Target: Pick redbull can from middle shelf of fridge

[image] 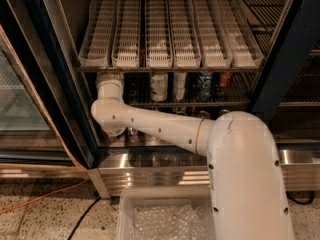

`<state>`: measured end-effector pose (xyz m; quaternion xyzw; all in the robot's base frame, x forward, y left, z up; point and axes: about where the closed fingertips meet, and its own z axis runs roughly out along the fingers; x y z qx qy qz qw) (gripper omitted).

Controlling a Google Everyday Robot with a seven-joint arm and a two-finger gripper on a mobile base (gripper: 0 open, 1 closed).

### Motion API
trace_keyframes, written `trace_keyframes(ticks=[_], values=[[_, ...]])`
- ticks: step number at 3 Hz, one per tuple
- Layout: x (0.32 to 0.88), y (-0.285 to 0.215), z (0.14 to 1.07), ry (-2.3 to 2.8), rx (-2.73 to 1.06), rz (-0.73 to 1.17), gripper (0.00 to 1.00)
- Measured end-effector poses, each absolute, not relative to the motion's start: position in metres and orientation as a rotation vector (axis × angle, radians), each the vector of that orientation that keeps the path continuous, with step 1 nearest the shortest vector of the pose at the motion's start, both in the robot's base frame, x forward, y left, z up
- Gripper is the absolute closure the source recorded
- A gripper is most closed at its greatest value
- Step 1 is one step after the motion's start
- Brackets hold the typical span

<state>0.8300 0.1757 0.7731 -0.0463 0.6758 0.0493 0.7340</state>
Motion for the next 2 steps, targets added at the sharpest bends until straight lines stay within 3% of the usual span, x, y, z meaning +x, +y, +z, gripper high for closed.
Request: trace_keyframes(ticks=[2], values=[[0.795,0.150,0.755,1.504,-0.064,0.104,1.00]])
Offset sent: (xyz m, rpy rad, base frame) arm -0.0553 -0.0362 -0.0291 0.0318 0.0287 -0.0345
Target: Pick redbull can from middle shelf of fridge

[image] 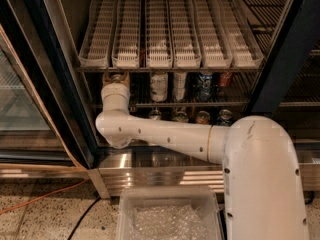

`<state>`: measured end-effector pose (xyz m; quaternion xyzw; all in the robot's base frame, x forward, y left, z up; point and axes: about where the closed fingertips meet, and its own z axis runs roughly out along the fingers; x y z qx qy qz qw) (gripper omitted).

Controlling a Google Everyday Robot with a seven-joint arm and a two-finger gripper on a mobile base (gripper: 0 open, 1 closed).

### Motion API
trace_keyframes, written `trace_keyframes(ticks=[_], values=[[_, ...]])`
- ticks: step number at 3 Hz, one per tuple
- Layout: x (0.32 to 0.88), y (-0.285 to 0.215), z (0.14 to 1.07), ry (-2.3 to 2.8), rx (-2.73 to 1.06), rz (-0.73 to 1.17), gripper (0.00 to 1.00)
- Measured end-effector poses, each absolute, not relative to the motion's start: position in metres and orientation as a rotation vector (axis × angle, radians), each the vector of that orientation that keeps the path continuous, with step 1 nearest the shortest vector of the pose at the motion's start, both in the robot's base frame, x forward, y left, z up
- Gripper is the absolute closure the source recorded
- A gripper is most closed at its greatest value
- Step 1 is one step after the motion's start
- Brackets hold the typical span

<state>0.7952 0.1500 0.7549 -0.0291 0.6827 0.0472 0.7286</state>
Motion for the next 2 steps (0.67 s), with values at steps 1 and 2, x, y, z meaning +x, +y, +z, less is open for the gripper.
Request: trace_keyframes(ticks=[1,2], values=[[0.7742,0.1548,0.7454,1.530,-0.085,0.138,1.00],[0.7741,0.1547,0.7522,1.530,-0.084,0.138,1.00]])
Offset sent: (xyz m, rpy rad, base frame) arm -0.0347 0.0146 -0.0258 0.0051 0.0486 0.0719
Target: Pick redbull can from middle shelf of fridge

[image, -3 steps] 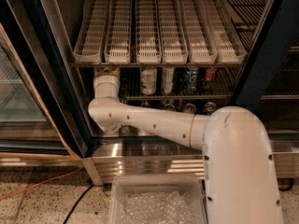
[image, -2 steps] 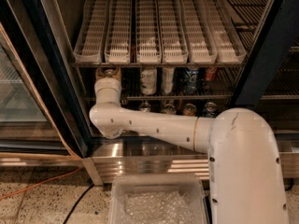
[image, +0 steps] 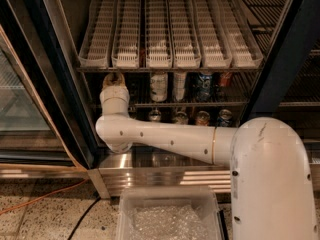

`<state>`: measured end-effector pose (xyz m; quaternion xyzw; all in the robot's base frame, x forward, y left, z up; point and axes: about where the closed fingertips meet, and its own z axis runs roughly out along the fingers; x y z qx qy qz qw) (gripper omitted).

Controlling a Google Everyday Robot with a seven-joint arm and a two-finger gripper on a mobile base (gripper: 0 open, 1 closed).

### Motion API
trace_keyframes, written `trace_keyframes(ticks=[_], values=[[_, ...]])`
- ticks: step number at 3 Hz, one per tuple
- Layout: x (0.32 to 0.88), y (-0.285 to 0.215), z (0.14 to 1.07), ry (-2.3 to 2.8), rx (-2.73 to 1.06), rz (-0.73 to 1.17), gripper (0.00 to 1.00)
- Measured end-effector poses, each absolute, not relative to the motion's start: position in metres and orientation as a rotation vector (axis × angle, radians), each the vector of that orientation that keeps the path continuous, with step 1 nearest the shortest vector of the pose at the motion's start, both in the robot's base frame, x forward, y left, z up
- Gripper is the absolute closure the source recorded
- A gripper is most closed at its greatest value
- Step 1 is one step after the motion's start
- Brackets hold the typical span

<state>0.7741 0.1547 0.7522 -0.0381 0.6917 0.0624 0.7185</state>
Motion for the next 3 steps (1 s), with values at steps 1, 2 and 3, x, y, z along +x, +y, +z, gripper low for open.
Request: trace_keyframes(ticks=[1,2,3], values=[[0.7593,0.1609,0.7649,1.488,-0.105,0.139,1.00],[0.7592,0.1610,0.7649,1.488,-0.105,0.140,1.00],[0.7537,0.1673,0.7683,1.486,-0.123,0.160,1.00]])
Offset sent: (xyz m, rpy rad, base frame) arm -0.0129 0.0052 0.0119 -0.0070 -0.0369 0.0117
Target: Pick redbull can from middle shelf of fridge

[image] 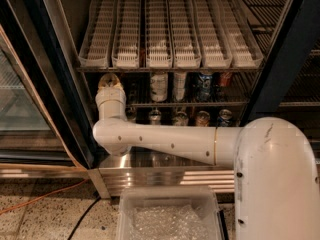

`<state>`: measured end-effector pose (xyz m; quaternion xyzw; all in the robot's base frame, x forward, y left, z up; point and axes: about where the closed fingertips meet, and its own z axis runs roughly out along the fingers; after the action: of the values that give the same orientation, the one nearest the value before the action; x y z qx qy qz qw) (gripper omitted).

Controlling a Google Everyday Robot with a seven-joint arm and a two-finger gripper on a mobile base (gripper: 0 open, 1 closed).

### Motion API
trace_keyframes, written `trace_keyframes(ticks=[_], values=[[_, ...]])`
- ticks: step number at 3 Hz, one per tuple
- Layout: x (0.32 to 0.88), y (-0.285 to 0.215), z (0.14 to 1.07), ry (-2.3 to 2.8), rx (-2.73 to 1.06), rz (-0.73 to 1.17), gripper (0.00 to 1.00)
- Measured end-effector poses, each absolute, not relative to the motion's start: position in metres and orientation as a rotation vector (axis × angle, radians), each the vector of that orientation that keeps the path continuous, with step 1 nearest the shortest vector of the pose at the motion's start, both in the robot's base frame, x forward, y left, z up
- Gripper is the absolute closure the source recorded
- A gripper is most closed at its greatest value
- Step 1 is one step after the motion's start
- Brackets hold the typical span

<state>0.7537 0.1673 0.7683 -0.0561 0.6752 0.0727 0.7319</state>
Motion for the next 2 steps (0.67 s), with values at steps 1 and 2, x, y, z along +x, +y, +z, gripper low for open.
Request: trace_keyframes(ticks=[1,2], values=[[0.736,0.175,0.774,1.490,-0.136,0.189,1.00],[0.712,0.183,0.782,1.496,-0.143,0.273,1.00]])
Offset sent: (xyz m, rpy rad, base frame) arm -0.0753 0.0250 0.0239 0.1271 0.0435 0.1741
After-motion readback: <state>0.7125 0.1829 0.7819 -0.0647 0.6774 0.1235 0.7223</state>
